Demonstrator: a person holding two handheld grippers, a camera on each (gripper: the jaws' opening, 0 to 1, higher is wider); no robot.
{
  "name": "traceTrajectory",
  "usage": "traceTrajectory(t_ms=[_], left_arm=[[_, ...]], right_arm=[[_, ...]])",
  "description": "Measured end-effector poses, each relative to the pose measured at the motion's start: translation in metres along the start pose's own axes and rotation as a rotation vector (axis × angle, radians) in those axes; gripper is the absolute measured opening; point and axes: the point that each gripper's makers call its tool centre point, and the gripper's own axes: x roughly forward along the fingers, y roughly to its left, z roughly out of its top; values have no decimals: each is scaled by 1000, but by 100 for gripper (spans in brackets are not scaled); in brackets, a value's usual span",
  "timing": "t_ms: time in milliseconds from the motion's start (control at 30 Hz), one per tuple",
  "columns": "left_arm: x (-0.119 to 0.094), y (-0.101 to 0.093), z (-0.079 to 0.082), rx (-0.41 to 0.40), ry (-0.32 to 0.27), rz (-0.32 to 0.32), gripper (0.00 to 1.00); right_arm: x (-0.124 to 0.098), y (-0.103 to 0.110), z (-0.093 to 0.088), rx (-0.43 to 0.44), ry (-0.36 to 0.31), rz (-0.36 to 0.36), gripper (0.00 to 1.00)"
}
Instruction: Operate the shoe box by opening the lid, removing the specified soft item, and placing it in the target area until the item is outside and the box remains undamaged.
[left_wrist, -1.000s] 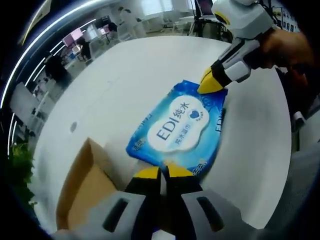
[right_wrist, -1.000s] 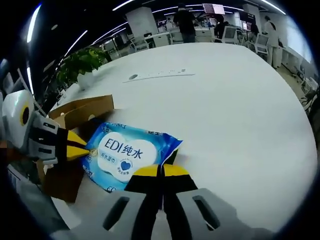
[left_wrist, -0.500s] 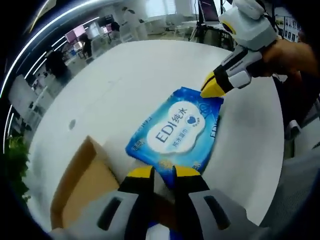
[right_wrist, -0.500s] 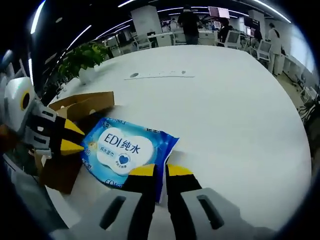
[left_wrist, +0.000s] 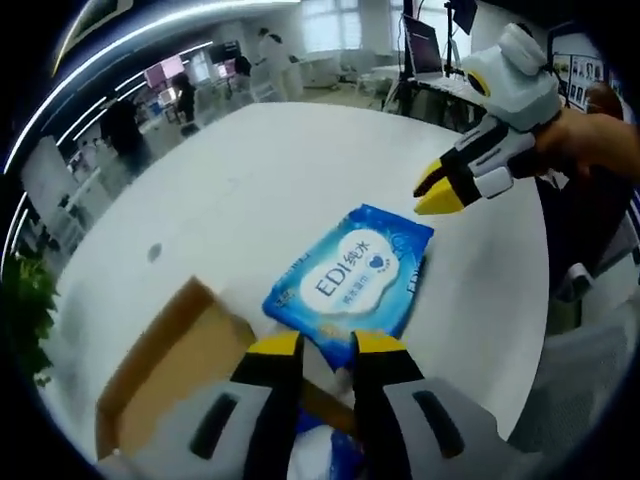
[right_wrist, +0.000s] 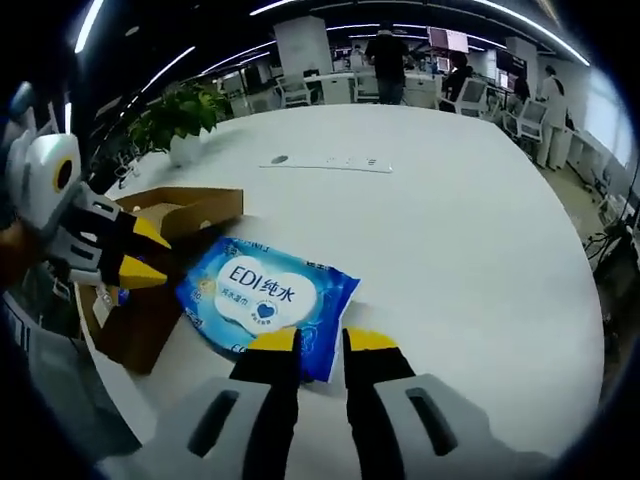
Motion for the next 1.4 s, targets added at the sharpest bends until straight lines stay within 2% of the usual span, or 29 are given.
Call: traceTrajectory(t_ms=[133, 267, 633, 900, 1067, 1400], left_arm=[[-10, -2, -2, -54, -12, -38, 22], [-21, 0, -8, -70, -19, -46, 23], [-46, 14, -30, -73, -10, -34, 26], [-62, 26, -48, -77, 2, -18, 26], [-70, 34, -55, -80, -16, -7, 27], [-79, 33, -75, -55, -16, -56, 25]], right_arm=[[-9, 9, 4, -23, -6, 7, 19], [-18, 18, 10, -40, -18, 17, 23], [-34, 52, 24, -116, -46, 67, 30], [-34, 77, 29, -163, -50, 109, 33], [-32, 93, 33, -191, -54, 137, 33], [-22, 133, 40, -262, -62, 215, 32]])
